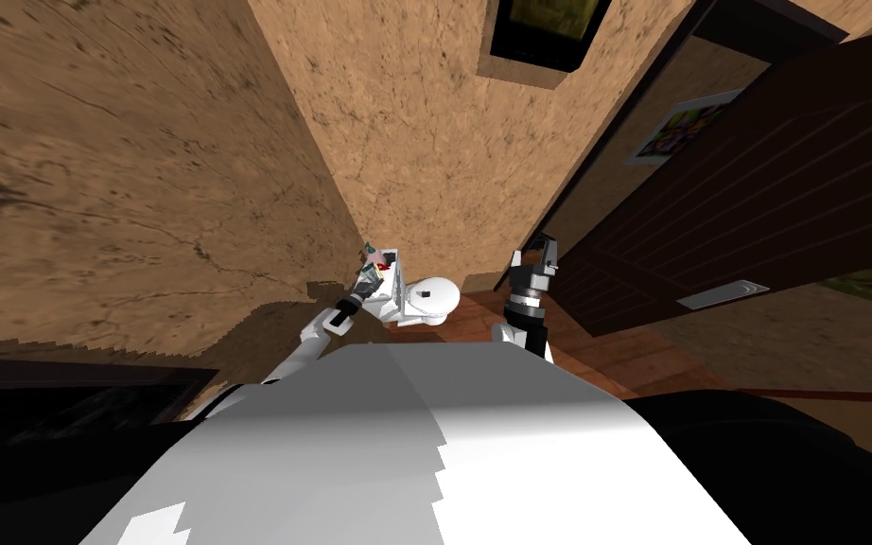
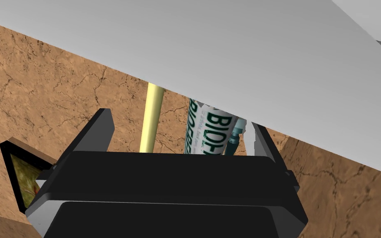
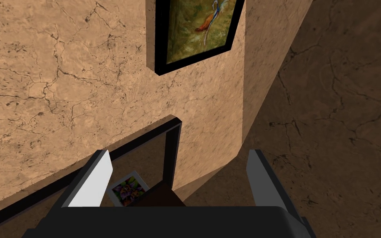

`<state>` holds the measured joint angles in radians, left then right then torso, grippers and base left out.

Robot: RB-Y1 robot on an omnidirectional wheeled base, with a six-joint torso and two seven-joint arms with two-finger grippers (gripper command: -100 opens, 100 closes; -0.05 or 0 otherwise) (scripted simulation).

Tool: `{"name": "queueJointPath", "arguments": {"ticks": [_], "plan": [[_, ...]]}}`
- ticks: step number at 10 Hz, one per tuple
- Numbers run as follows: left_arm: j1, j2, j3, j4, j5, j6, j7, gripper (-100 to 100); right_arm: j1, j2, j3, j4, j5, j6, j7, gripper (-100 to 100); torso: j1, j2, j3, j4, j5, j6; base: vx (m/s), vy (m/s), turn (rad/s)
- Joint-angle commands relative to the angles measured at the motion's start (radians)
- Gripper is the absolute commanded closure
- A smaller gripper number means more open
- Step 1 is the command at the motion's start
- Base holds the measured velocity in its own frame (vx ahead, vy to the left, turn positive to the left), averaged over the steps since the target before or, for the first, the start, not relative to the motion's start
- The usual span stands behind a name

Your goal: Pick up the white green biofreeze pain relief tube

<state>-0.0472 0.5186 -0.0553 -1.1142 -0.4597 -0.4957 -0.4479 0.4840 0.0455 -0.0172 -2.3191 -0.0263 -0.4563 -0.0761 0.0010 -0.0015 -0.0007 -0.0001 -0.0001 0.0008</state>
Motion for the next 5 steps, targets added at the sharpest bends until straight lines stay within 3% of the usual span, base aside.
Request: {"name": "queueJointPath", "arguments": {"ticks": [1, 3, 4, 5], "plan": [[-0.05, -0.009, -0.035, 0.05, 0.019, -0.026, -0.021, -100, 0.0, 0.0, 0.0, 0.0, 0.0, 0.0, 0.0, 0, 0.0, 0.0, 0.0, 0.0, 0.0, 0.0, -0.034, -0.003, 0.151], [-0.095, -0.009, -0.035, 0.108, 0.019, -0.026, -0.021, -100, 0.0, 0.0, 0.0, 0.0, 0.0, 0.0, 0.0, 0, 0.0, 0.002, 0.001, 0.0, 0.0, 0.0, -0.034, -0.006, 0.044], [-0.095, -0.009, -0.035, 0.115, 0.019, -0.026, -0.021, -100, 0.0, 0.0, 0.0, 0.0, 0.0, 0.0, 0.0, 0, 0.0, 0.001, 0.001, 0.0, 0.0, 0.0, -0.004, 0.002, -0.02], [-0.137, -0.015, -0.071, 0.153, 0.038, -0.05, -0.039, -100, 0.0, 0.0, 0.0, 0.0, 0.0, 0.0, 0.0, 0, 0.0, 0.0, 0.0, 0.0, 0.0, 0.0, -0.033, -0.003, 0.153]]}}
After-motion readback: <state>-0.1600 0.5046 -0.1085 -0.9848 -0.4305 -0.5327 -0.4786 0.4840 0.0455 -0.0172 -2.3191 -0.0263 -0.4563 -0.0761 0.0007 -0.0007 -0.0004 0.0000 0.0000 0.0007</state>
